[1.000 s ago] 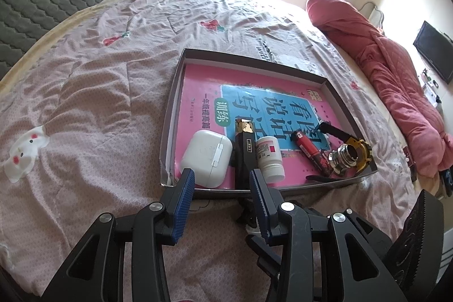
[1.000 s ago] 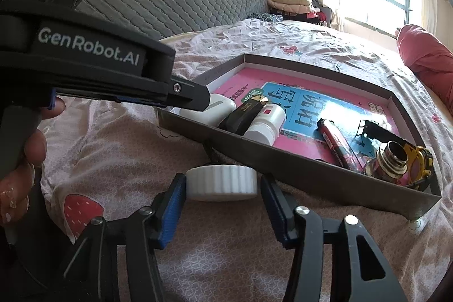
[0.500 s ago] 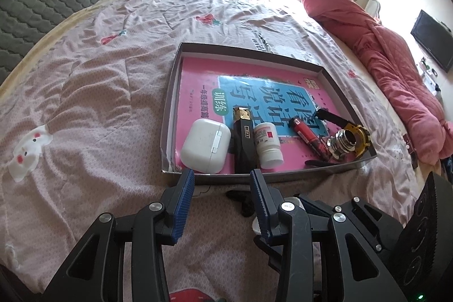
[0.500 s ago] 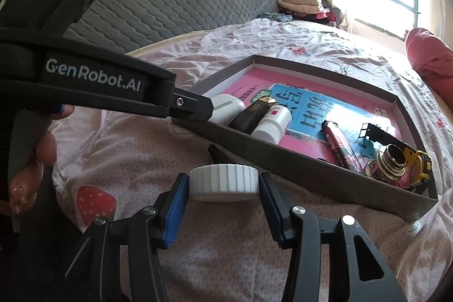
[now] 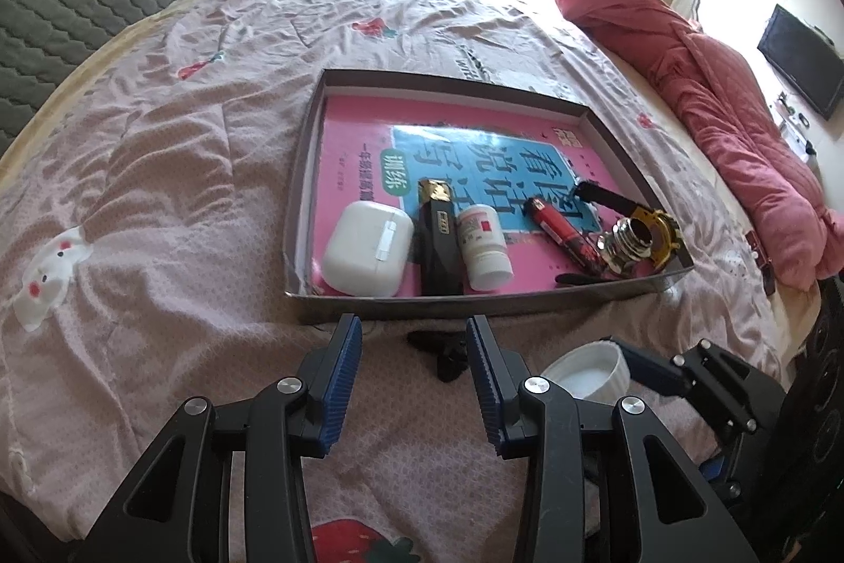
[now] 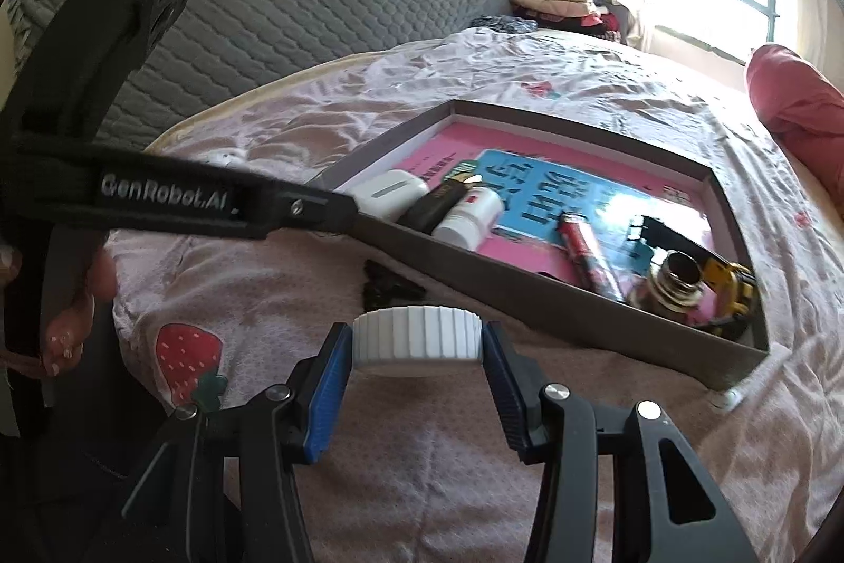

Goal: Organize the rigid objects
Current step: 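Move the right tool to the white round cap beside the tray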

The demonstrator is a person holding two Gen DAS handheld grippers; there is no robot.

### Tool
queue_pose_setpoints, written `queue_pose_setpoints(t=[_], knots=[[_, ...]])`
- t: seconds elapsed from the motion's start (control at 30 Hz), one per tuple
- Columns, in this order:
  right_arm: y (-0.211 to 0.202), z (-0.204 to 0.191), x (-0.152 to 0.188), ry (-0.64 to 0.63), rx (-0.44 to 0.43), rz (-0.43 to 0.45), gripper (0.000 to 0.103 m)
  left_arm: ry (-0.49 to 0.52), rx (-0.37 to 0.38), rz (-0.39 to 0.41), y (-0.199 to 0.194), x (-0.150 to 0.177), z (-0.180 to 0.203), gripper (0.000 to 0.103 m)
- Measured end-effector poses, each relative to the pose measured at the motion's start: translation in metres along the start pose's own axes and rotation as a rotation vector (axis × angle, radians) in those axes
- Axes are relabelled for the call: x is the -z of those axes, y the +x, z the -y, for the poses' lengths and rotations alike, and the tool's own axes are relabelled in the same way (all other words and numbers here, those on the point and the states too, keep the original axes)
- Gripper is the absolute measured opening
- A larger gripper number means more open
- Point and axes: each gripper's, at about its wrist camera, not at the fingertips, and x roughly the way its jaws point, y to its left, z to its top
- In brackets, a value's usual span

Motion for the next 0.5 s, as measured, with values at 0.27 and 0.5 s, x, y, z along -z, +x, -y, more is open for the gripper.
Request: queue_pose_setpoints(t=[0.27,0.5], knots=[[-0.013,0.013,0.007,0.03,0.038,0.009,0.05,0.03,0.006,-0.029,0.011,0.009,0.013,0.042],[-0.018,0.025,0.011,0.069,0.062,0.013,0.05,0.049,0.0,-0.063,0.025,0.018,0.02,0.042]])
